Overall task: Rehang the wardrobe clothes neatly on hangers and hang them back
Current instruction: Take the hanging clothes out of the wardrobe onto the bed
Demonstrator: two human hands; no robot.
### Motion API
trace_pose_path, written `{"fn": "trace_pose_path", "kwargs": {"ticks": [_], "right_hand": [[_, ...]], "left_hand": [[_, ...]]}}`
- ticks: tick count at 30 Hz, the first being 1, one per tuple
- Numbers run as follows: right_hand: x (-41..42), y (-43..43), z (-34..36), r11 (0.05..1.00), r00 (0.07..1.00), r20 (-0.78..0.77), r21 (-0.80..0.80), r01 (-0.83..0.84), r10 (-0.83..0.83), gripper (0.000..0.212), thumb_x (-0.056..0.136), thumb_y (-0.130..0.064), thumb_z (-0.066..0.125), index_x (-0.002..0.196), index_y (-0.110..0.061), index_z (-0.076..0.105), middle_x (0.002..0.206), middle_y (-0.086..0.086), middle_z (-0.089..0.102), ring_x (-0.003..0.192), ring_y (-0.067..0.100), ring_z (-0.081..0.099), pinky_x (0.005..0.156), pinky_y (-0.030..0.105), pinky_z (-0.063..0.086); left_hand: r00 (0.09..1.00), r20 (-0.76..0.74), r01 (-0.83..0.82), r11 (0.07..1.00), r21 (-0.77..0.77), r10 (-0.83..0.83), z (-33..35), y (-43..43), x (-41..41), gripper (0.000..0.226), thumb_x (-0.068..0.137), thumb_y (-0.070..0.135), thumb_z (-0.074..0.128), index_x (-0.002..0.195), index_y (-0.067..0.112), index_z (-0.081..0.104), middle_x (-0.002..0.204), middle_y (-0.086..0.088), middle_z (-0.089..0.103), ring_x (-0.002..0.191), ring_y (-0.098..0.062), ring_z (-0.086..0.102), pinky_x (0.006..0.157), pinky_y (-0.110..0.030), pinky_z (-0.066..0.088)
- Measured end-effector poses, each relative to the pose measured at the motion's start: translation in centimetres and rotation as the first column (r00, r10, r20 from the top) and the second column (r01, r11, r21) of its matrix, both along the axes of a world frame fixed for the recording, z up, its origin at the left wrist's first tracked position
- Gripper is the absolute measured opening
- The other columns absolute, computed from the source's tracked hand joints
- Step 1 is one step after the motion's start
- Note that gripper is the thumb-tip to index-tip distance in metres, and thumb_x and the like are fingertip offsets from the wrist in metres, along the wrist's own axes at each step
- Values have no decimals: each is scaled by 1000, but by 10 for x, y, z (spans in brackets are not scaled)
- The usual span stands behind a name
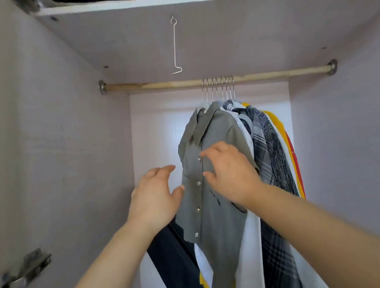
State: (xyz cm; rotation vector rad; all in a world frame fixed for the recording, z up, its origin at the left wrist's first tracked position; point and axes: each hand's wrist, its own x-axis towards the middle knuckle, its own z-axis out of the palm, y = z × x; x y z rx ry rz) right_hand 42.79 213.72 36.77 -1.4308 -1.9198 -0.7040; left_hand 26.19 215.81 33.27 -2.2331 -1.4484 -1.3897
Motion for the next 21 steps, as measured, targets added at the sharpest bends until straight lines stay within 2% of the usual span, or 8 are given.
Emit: {"fn": "trace_pose_path", "kwargs": {"ticks": [5, 11, 16, 21], "right_hand": [[-6, 74, 56, 987, 996, 47, 140, 72, -80, 43, 91, -20, 49, 134, -18, 43, 132, 5, 42, 121, 25, 38, 99, 33, 32], [-6, 151, 117, 946, 988, 8, 290, 147, -156, 42, 90, -13, 46, 132, -16, 45, 130, 7, 43, 121, 27, 37, 100, 33, 30], [28, 191, 130, 896, 955, -27, 339, 286, -295, 43, 93, -27, 45, 136, -22, 41, 134, 3, 43, 124, 26, 38, 101, 36, 29], [61, 216, 130, 824, 922, -22, 442, 355, -386, 46, 93, -43, 43, 135, -23, 40, 131, 1, 48, 120, 25, 43, 92, 36, 36]], "left_hand": [[996, 80, 43, 997, 68, -48, 42, 76, 4, 53, 89, 34, 53, 138, 23, 38, 141, -1, 40, 131, -20, 33, 108, -35, 29], [991, 71, 104, 985, 139, -115, 83, 150, 17, 53, 89, 32, 54, 138, 21, 38, 139, -3, 41, 129, -21, 36, 107, -40, 31], [987, 47, 142, 973, 180, -153, 90, 193, 33, 52, 88, 34, 55, 136, 24, 40, 136, -1, 44, 127, -20, 38, 105, -38, 33], [993, 20, 114, 975, 193, -120, 88, 223, 39, 52, 87, 35, 56, 136, 24, 40, 136, 0, 44, 127, -20, 37, 105, -35, 32]]}}
